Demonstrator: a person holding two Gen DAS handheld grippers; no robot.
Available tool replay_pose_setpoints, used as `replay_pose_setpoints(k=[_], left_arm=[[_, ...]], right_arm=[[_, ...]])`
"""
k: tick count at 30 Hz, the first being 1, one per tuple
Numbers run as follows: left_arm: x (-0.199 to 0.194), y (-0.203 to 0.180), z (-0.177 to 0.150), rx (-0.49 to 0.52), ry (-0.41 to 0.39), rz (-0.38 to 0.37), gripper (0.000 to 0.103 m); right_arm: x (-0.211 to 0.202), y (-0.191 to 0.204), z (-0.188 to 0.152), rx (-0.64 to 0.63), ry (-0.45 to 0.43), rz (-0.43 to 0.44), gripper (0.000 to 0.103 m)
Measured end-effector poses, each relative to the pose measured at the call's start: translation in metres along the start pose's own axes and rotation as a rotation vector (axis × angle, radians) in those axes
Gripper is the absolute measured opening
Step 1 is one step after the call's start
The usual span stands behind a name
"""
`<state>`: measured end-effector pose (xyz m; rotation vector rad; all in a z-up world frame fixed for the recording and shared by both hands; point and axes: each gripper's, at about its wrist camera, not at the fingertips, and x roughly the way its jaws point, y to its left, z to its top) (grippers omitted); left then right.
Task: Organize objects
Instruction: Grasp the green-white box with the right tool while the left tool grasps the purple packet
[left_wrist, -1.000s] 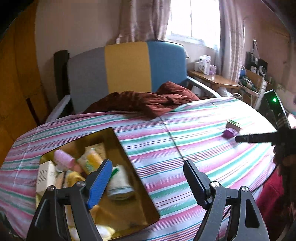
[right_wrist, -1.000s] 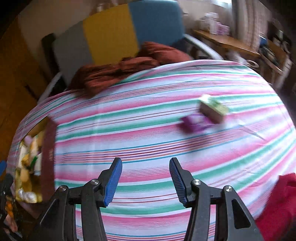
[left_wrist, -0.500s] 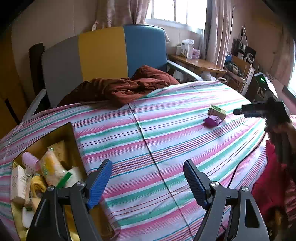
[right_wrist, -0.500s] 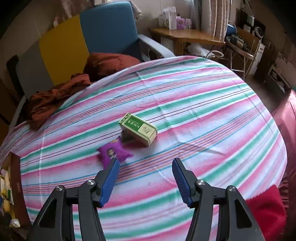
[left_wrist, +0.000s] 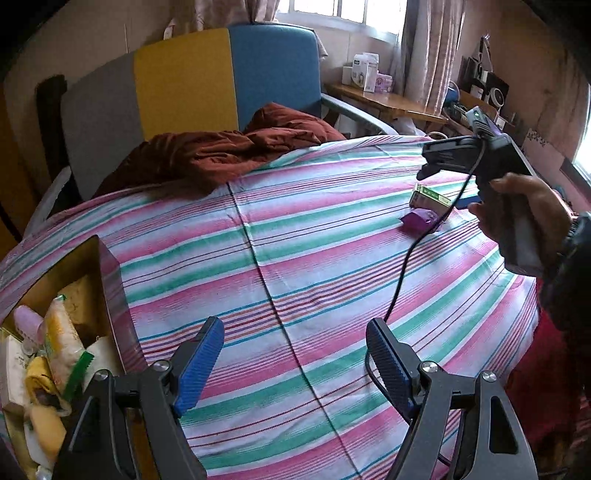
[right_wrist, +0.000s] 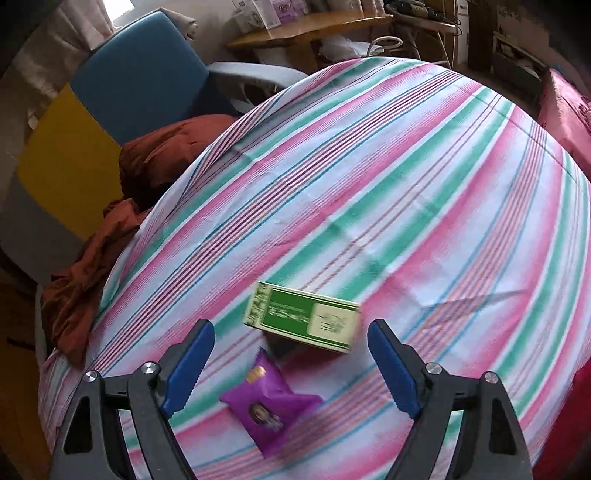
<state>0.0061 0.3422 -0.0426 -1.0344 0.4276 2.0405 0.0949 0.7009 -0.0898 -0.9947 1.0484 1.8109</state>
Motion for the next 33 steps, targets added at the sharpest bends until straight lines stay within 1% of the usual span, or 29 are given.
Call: replay_pose_setpoints(k=[2, 3, 5, 6, 7, 8, 9, 12, 15, 18, 20, 22, 24, 25, 27, 29, 31, 33], left_arm=[[0.004, 0.002, 0.001, -0.007, 0.009, -0.002, 0.08], [0.005, 0.003, 0.001, -0.009, 0.012, -0.004, 0.08], [0.009, 0.003, 0.002, -0.008, 0.017, -0.007, 0.08], [0.01, 0.003, 0.003, -0.006, 0.018, -0.006, 0.08], [0.011, 0.003, 0.004, -0.006, 0.021, -0.006, 0.08], [0.012, 0.003, 0.005, -0.007, 0.022, -0.007, 0.08], [0.013, 0.004, 0.006, -0.009, 0.022, -0.008, 0.08], [0.018, 0.006, 0.012, -0.015, 0.024, -0.001, 0.08], [0.023, 0.008, 0.021, -0.024, 0.022, 0.0, 0.079], [0.034, 0.005, 0.034, -0.026, 0.039, -0.015, 0.078], [0.043, -0.001, 0.042, -0.026, 0.055, -0.034, 0.077], [0.052, -0.012, 0.051, -0.019, 0.069, -0.061, 0.074], [0.06, -0.027, 0.06, 0.005, 0.078, -0.089, 0.072], [0.068, -0.036, 0.065, 0.008, 0.101, -0.125, 0.07], [0.081, -0.046, 0.071, -0.03, 0.165, -0.202, 0.065], [0.094, -0.056, 0.079, -0.088, 0.215, -0.267, 0.063], [0.105, -0.068, 0.087, -0.119, 0.246, -0.294, 0.059], [0.114, -0.082, 0.094, -0.14, 0.273, -0.321, 0.057]], right_arm=[[0.006, 0.003, 0.003, 0.013, -0.01, -0.039, 0.087], [0.008, 0.003, 0.004, 0.022, -0.008, -0.045, 0.087], [0.015, 0.002, 0.006, 0.037, 0.01, -0.049, 0.086], [0.018, 0.001, 0.007, 0.039, 0.018, -0.07, 0.086], [0.021, 0.0, 0.007, 0.04, 0.025, -0.081, 0.085], [0.024, -0.001, 0.007, 0.031, 0.042, -0.059, 0.077], [0.024, -0.001, 0.006, 0.015, 0.052, -0.05, 0.077], [0.016, -0.001, -0.001, -0.072, 0.058, -0.054, 0.076], [-0.004, -0.014, -0.01, -0.13, 0.058, -0.041, 0.076], [-0.023, -0.039, -0.016, -0.137, 0.034, -0.065, 0.076], [-0.033, -0.056, -0.021, -0.122, -0.001, -0.09, 0.076], [-0.038, -0.071, -0.021, -0.084, -0.02, -0.072, 0.076], [-0.04, -0.078, -0.023, -0.054, -0.037, -0.052, 0.076], [-0.042, -0.081, -0.022, -0.045, -0.043, -0.042, 0.076], [-0.041, -0.082, -0.023, -0.036, -0.046, -0.019, 0.076], [-0.041, -0.083, -0.023, -0.033, -0.047, -0.005, 0.076], [-0.046, -0.086, -0.022, -0.022, -0.068, 0.006, 0.076], [-0.05, -0.089, -0.022, -0.009, -0.084, 0.019, 0.076]])
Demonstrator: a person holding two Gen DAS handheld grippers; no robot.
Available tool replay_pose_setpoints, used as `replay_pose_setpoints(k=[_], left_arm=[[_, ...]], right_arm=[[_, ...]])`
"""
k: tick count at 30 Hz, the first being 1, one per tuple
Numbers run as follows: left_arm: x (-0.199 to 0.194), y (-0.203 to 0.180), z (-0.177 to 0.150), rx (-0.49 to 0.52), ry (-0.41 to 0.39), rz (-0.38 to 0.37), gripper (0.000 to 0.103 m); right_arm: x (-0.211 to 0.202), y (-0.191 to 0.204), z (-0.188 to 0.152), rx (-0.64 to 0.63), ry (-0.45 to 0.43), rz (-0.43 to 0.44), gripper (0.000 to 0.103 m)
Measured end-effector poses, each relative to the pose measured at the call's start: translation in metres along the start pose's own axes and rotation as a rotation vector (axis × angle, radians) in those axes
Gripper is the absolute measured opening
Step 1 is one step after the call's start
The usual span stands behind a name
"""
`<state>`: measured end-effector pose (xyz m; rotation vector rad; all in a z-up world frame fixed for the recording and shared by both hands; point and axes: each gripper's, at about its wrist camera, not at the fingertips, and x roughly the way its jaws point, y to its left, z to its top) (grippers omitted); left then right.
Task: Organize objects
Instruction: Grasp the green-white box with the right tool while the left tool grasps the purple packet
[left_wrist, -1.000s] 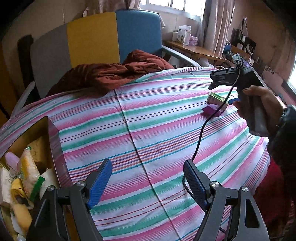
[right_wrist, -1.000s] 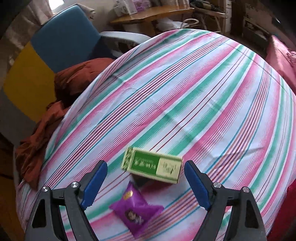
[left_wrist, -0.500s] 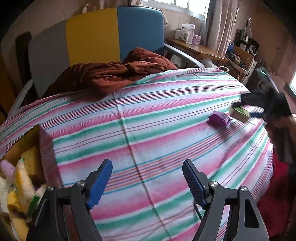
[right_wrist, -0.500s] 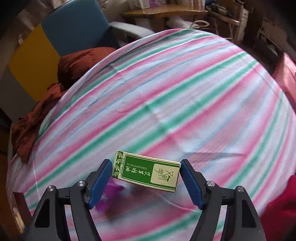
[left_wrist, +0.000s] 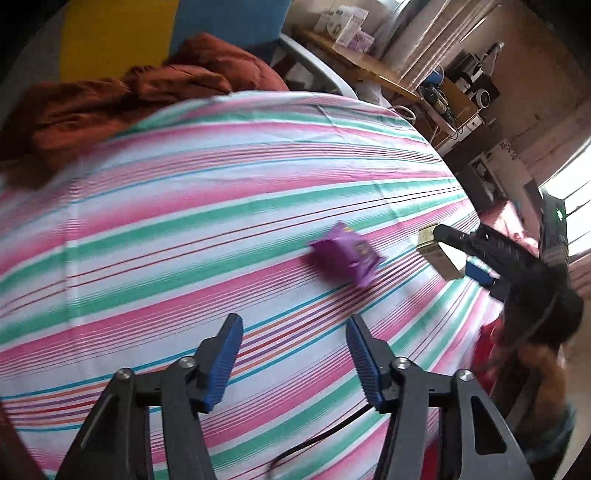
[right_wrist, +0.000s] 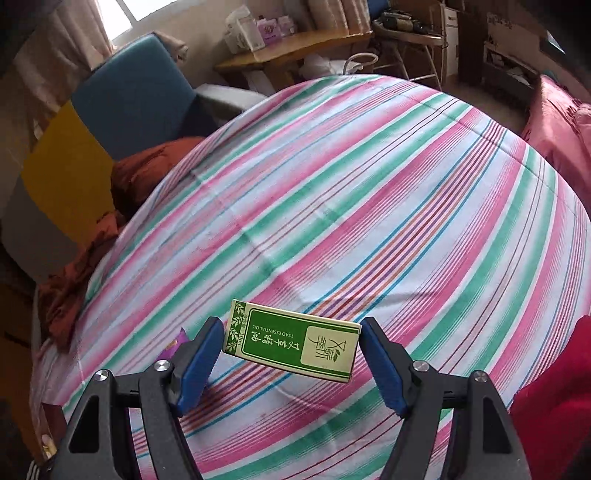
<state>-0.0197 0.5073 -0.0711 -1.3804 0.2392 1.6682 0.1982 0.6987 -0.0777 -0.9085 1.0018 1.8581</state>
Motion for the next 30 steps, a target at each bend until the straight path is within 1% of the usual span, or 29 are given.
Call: replay_pose_setpoints(k=[4, 8, 9, 11, 14, 15, 16, 18, 19, 20, 21, 22, 25, 27, 30], left_arm=[[0.023, -0.019, 0.018, -0.053, 0.028, -0.023, 0.057], [0.044, -0.026, 0.032, -0.152, 0.06, -0.054, 0.057], [0.048, -0.027, 0.035, -0.173, 0.062, -0.06, 0.058], [0.057, -0.031, 0.042, -0.2, 0.057, -0.042, 0.06], [0.071, -0.034, 0.049, -0.23, 0.074, -0.027, 0.061], [0.076, -0.036, 0.05, -0.225, 0.077, -0.001, 0.061], [0.079, -0.038, 0.05, -0.212, 0.078, 0.018, 0.061], [0.08, -0.048, 0.049, -0.13, 0.067, 0.07, 0.058], [0.079, -0.05, 0.048, -0.11, 0.063, 0.086, 0.049], [0.078, -0.049, 0.046, -0.085, 0.055, 0.102, 0.045], [0.078, -0.049, 0.044, -0.051, 0.05, 0.097, 0.043], [0.076, -0.049, 0.041, -0.019, 0.043, 0.1, 0.038], [0.064, -0.044, 0.025, 0.091, 0.002, 0.143, 0.037], [0.054, -0.035, 0.012, 0.133, -0.027, 0.167, 0.037], [0.041, -0.024, -0.002, 0.166, -0.055, 0.188, 0.037]], right_arm=[[-0.005, -0.006, 0.001, 0.028, -0.017, 0.043, 0.076], [-0.009, -0.01, 0.001, 0.048, -0.037, 0.066, 0.077], [-0.01, -0.011, 0.001, 0.054, -0.042, 0.071, 0.077], [-0.008, -0.016, 0.008, 0.061, -0.046, 0.082, 0.077], [-0.008, -0.018, 0.01, 0.062, -0.053, 0.089, 0.077], [-0.008, -0.017, 0.01, 0.059, -0.055, 0.088, 0.077], [-0.005, -0.013, 0.009, 0.056, -0.057, 0.088, 0.077], [-0.002, -0.011, 0.009, 0.046, -0.056, 0.09, 0.077], [0.0, -0.008, 0.009, 0.039, -0.051, 0.092, 0.077], [0.001, -0.007, 0.009, 0.03, -0.046, 0.096, 0.077], [0.003, -0.005, 0.009, 0.017, -0.04, 0.103, 0.077], [0.003, -0.004, 0.007, 0.009, -0.036, 0.104, 0.077], [0.008, -0.001, 0.005, -0.014, -0.004, 0.11, 0.077], [0.012, 0.003, 0.004, -0.037, 0.023, 0.124, 0.077], [0.015, 0.017, 0.0, -0.107, 0.043, 0.15, 0.077]])
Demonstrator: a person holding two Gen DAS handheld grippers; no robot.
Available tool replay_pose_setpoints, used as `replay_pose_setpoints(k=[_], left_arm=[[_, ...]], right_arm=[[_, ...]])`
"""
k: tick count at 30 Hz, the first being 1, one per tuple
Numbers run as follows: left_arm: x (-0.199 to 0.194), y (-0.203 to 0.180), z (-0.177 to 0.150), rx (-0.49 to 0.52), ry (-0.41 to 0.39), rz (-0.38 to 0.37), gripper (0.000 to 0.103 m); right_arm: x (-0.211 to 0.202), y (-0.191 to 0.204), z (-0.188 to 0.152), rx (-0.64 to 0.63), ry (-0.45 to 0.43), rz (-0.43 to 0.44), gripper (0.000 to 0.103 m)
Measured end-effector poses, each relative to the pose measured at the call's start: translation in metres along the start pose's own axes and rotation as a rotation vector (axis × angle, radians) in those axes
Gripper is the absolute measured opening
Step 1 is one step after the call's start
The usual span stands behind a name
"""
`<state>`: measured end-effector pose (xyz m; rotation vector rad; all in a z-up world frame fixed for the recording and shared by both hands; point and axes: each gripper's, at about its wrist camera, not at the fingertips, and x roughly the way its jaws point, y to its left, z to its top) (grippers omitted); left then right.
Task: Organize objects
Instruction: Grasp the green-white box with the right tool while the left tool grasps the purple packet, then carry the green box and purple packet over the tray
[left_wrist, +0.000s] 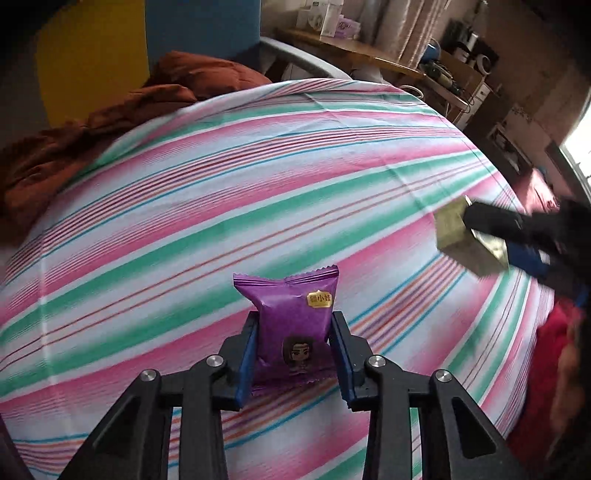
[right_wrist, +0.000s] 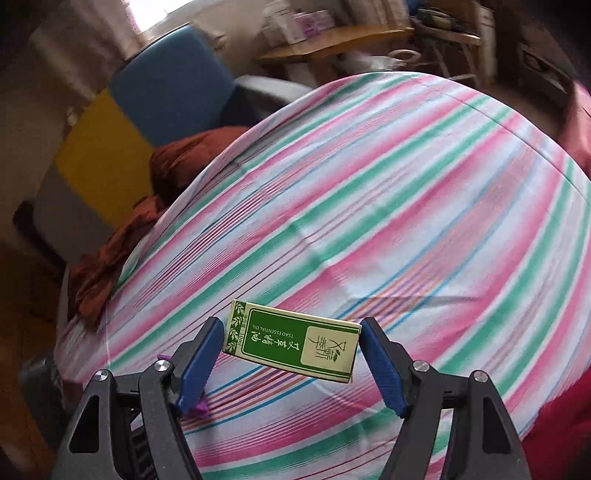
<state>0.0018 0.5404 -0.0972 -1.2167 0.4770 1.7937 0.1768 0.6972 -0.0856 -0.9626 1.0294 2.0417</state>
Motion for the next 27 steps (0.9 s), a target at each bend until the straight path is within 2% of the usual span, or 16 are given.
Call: replay_pose_setpoints(k=[7, 11, 23, 27], left_arm=[[-0.036, 0.033, -0.043, -0.034, -0.046, 0.048, 0.036], [-0.069, 0.049, -0.063, -0.042, -0.109, 0.096, 0.036], [-0.165, 0.081, -0.096, -0.065, -0.294, 0.18, 0.036], [-0.191, 0.09, -0.105, -0.067, -0.343, 0.201, 0.037]], right_arm=[[0.01, 0.039, -0.011, -0.191, 0.037, 0.051, 0.076], [0.017, 0.058, -0.017, -0.277, 0.051, 0.056, 0.076], [0.035, 0.089, -0.039, -0.431, 0.116, 0.006, 0.076], [0.037, 0.106, -0.05, -0.466, 0.153, 0.018, 0.076]])
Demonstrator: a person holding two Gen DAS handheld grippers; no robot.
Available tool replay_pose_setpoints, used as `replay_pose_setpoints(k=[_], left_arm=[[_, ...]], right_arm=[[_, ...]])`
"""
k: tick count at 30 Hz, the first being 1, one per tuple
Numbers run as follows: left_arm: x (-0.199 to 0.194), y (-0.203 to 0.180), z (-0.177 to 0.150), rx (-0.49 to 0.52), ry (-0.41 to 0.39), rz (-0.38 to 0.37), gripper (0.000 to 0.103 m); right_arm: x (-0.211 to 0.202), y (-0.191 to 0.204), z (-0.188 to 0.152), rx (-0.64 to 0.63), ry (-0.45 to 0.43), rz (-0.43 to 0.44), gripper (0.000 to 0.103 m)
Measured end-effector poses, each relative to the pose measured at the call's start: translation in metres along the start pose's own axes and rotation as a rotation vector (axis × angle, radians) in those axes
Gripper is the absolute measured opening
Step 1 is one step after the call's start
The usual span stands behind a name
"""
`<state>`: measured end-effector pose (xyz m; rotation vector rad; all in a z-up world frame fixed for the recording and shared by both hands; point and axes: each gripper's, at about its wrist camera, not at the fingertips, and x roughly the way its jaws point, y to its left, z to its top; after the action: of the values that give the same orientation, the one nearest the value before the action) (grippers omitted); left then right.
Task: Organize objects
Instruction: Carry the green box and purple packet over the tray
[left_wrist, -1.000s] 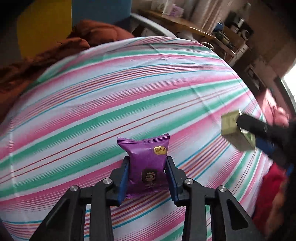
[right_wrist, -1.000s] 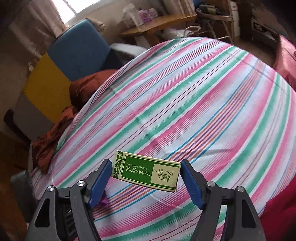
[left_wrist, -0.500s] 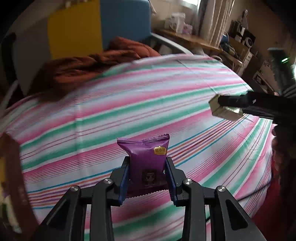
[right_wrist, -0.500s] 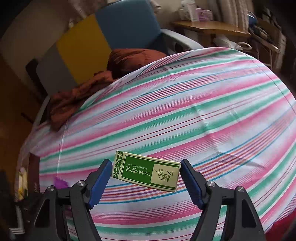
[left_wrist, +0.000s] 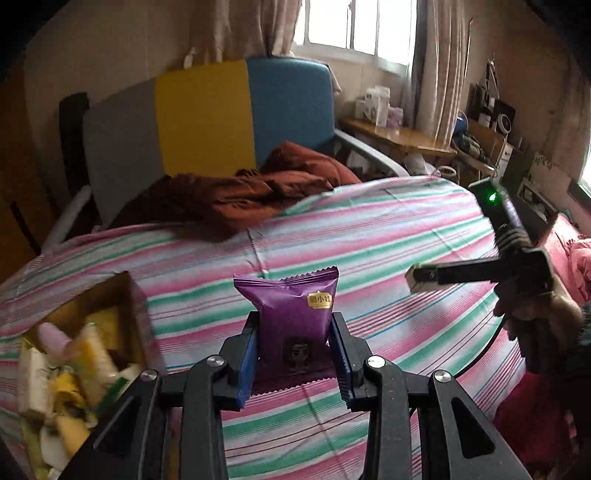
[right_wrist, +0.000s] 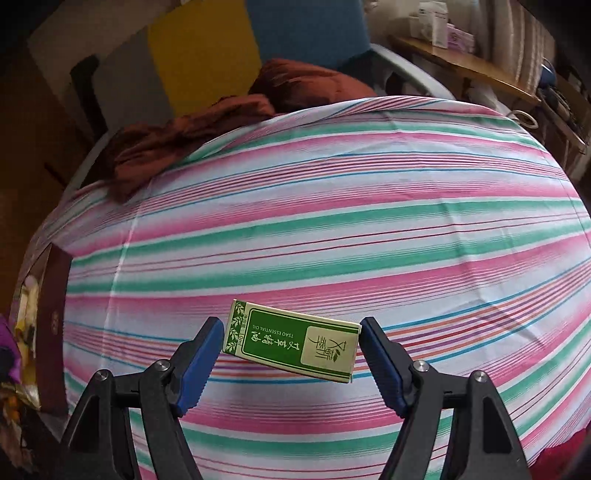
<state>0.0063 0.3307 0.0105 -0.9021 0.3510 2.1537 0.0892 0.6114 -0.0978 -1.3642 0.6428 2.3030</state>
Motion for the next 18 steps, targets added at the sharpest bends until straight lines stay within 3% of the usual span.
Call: replay_pose_setpoints(k=[18], left_arm=[[-0.052, 0.062, -0.035, -0.093, -0.057, 0.057, 0.037]], right_arm=[[0.001, 0.121, -0.026, -0.123, 0.051, 0.113, 0.076]])
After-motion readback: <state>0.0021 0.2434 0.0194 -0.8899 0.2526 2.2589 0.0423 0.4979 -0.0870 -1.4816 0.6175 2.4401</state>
